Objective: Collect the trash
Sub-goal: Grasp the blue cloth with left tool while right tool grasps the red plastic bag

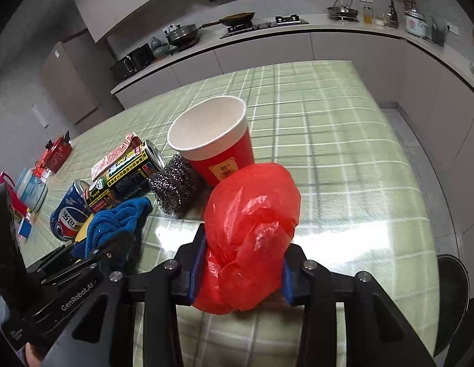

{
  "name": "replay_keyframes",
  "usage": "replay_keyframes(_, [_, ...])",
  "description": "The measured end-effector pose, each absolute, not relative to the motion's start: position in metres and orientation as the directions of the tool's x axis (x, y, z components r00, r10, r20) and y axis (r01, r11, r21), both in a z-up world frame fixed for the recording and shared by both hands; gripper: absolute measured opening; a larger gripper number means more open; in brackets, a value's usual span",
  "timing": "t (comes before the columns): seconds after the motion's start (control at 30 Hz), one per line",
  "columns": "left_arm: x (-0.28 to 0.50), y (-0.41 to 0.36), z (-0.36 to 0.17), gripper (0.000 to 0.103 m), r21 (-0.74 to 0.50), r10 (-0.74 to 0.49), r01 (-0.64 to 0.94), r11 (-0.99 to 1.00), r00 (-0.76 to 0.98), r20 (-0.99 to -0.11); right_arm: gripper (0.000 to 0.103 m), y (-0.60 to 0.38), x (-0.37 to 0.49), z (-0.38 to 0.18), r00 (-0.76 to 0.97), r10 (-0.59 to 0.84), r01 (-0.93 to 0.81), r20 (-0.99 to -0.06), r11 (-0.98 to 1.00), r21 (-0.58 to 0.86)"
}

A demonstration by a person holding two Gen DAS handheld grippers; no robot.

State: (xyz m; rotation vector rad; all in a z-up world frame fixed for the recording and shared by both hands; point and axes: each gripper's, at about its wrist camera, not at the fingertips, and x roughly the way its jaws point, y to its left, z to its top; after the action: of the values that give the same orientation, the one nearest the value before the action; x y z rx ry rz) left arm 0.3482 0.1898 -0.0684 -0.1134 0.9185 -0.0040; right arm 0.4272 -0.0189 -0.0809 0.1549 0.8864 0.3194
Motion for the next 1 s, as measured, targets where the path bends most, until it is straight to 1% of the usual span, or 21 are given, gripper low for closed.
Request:
replay_keyframes(0.07, [0.345,0.184,-0.066,0.042,-0.101,-0.065,-0.025,0.995,0.608,-0.791,0.042,-0.025,0.419,-0.078,0.595,0.330,-0.196,-0.732,0.944,0.266])
replay_keyframes(0.13, [0.342,0.177,-0.068,0.042,-0.077,-0.058,-0.006,0.997,0.597,-0.800,0.042,-0.031,0.414,-0.076,0.598,0.322,-0.179,-0.734,0.946,0.270])
replay_keyframes(0.23, [0.345,0.167,-0.075,0.049,-0.059,-0.050,0.002,0.998,0.575,-0.816,0.042,-0.042,0.405,-0.079,0.592,0.315,-0.158,-0.742,0.948,0.277])
replay_keyframes(0.37, [0.349,0.155,-0.079,0.063,-0.033,-0.039,0.020,0.999,0.571,-0.820,0.042,-0.050,0.396,-0.085,0.583,0.302,-0.143,-0.754,0.952,0.270])
replay_keyframes(0.43, [0.350,0.150,-0.080,0.063,-0.022,-0.035,0.030,0.999,0.577,-0.816,0.043,-0.052,0.393,-0.089,0.574,0.299,-0.136,-0.762,0.953,0.271])
replay_keyframes(0.5, [0.352,0.153,-0.082,0.062,-0.036,-0.044,0.025,0.999,0.569,-0.821,0.045,-0.055,0.395,-0.095,0.557,0.309,-0.127,-0.771,0.949,0.288])
replay_keyframes(0.53, [0.354,0.155,-0.084,0.058,-0.050,-0.050,0.016,0.999,0.560,-0.827,0.045,-0.056,0.395,-0.098,0.549,0.316,-0.123,-0.774,0.946,0.299])
replay_keyframes(0.57, [0.353,0.157,-0.083,0.050,-0.053,-0.049,0.009,0.999,0.561,-0.826,0.047,-0.058,0.396,-0.099,0.549,0.318,-0.119,-0.773,0.945,0.305])
replay_keyframes(0.67, [0.351,0.159,-0.084,0.046,-0.065,-0.051,-0.004,0.998,0.567,-0.822,0.049,-0.061,0.399,-0.101,0.546,0.327,-0.107,-0.771,0.941,0.322])
replay_keyframes(0.77, [0.348,0.157,-0.083,0.044,-0.061,-0.048,-0.005,0.998,0.572,-0.819,0.049,-0.060,0.401,-0.101,0.546,0.321,-0.106,-0.774,0.943,0.316])
replay_keyframes(1.0, [0.344,0.162,-0.074,0.044,-0.093,-0.066,-0.016,0.995,0.591,-0.804,0.049,-0.055,0.401,-0.101,0.541,0.320,-0.116,-0.778,0.944,0.308])
